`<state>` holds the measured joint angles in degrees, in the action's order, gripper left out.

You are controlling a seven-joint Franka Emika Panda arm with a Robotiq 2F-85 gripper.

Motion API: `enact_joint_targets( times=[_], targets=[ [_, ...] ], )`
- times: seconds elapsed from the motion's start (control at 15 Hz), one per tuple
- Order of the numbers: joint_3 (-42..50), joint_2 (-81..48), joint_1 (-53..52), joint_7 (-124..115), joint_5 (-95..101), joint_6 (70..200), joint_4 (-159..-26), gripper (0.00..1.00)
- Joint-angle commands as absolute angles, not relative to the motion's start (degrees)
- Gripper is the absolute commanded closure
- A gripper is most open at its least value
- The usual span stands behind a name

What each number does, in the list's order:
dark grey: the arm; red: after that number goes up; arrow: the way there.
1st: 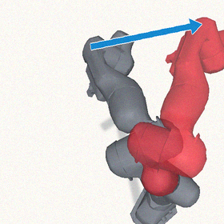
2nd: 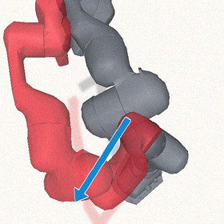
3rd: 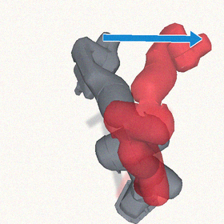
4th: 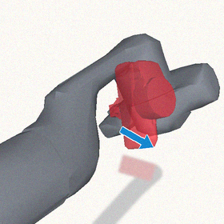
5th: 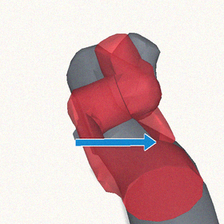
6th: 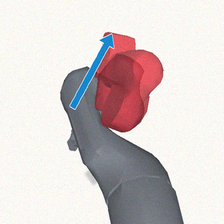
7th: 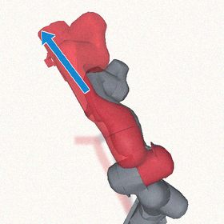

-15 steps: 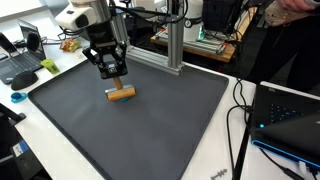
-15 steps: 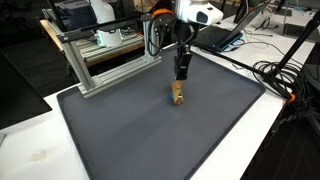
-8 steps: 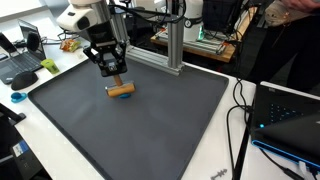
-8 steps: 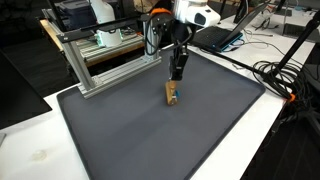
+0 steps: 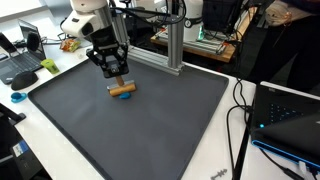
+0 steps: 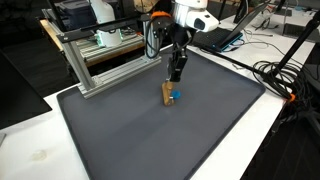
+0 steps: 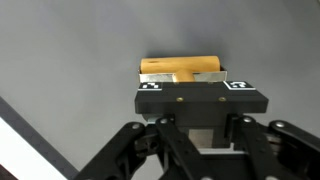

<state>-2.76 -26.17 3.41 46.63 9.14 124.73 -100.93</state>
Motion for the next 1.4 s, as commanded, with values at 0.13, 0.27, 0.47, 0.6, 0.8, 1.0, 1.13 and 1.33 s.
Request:
enact_joint_targets(
  times=[0.13, 0.27, 0.47, 0.6, 0.8, 1.0, 1.13, 1.33],
  targets=[
    [-4.2, -25.6, 2.3, 46.2, 8.9, 125.5, -101.2, 0.78],
    [-4.3, -25.4, 1.8, 46.1, 9.3, 125.9, -101.3, 0.78],
    [-3.6, -24.8, 0.7, 44.2, 10.8, 125.0, -100.5, 0.78],
    [-3.6, -23.7, 0.3, 43.0, 10.5, 124.9, -100.1, 0.78],
    [-4.3, -24.0, 0.1, 42.2, 9.9, 125.3, -98.8, 0.78],
    [-4.3, -25.2, 0.2, 40.9, 10.0, 125.4, -97.5, 0.78],
    [-3.9, -25.7, 0.4, 40.2, 10.3, 125.7, -97.2, 0.78],
    [-3.8, -26.0, 1.0, 39.9, 10.1, 126.0, -97.4, 0.78]
  ],
)
